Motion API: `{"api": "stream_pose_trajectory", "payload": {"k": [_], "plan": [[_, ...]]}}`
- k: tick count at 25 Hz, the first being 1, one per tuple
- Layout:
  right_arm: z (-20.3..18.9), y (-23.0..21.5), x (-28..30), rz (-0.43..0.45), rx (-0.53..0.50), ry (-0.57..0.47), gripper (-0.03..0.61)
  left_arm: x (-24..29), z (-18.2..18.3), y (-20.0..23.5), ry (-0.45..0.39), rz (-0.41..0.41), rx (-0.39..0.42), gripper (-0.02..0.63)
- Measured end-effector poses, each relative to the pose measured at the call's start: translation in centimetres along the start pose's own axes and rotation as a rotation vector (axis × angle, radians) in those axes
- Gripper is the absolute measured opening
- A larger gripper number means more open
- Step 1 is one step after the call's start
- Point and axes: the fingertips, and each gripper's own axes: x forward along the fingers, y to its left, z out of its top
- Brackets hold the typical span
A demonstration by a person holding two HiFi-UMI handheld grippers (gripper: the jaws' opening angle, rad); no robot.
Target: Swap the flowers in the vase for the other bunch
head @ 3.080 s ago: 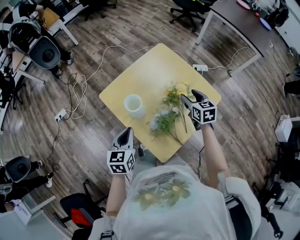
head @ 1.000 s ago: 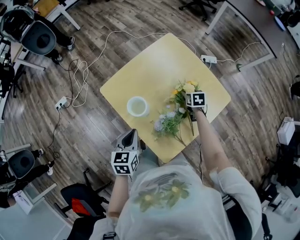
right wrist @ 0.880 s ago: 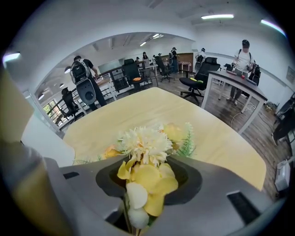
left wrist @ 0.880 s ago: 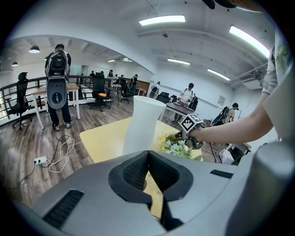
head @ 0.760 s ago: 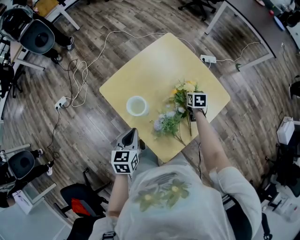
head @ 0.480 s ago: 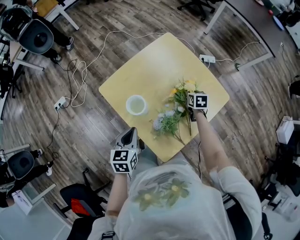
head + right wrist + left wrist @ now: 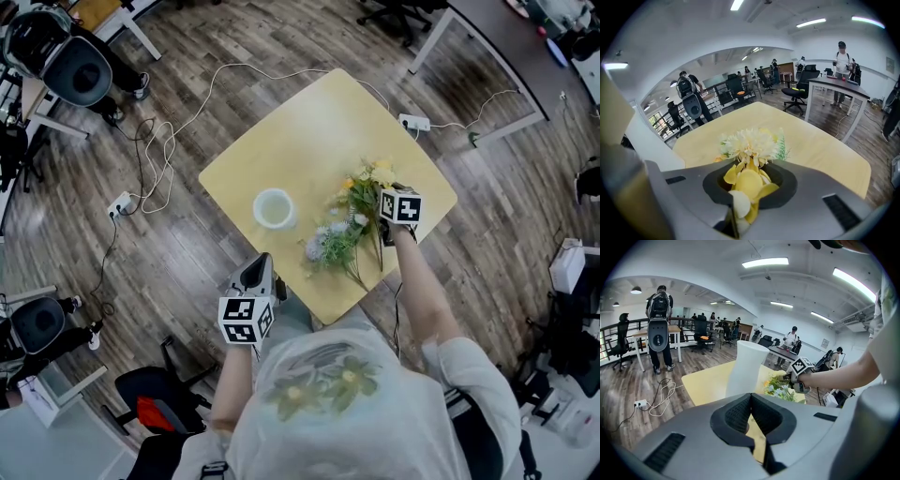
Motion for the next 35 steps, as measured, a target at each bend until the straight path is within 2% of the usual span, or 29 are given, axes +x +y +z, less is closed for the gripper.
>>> {"api": "stream_pose_trajectory", "payload": {"k": [14, 29, 35], "plan": [[2.4, 0.8, -2.8, 0.018, 0.027, -0.106, 0.086, -1.4, 0.6, 0.1, -0.027, -0.009, 0.021, 0.018], [6.0, 2.6, -8.9, 0.039, -0.009, -0.241, 0.086, -4.2, 0.6, -1.8, -0.066, -0.016, 0.058, 0.018], [7.9, 4.0, -11.8, 0.052, -0.056, -0.312, 0.086, -5.1, 0.9, -1.7, -0.089, -0.004, 0.070, 0.018]]}}
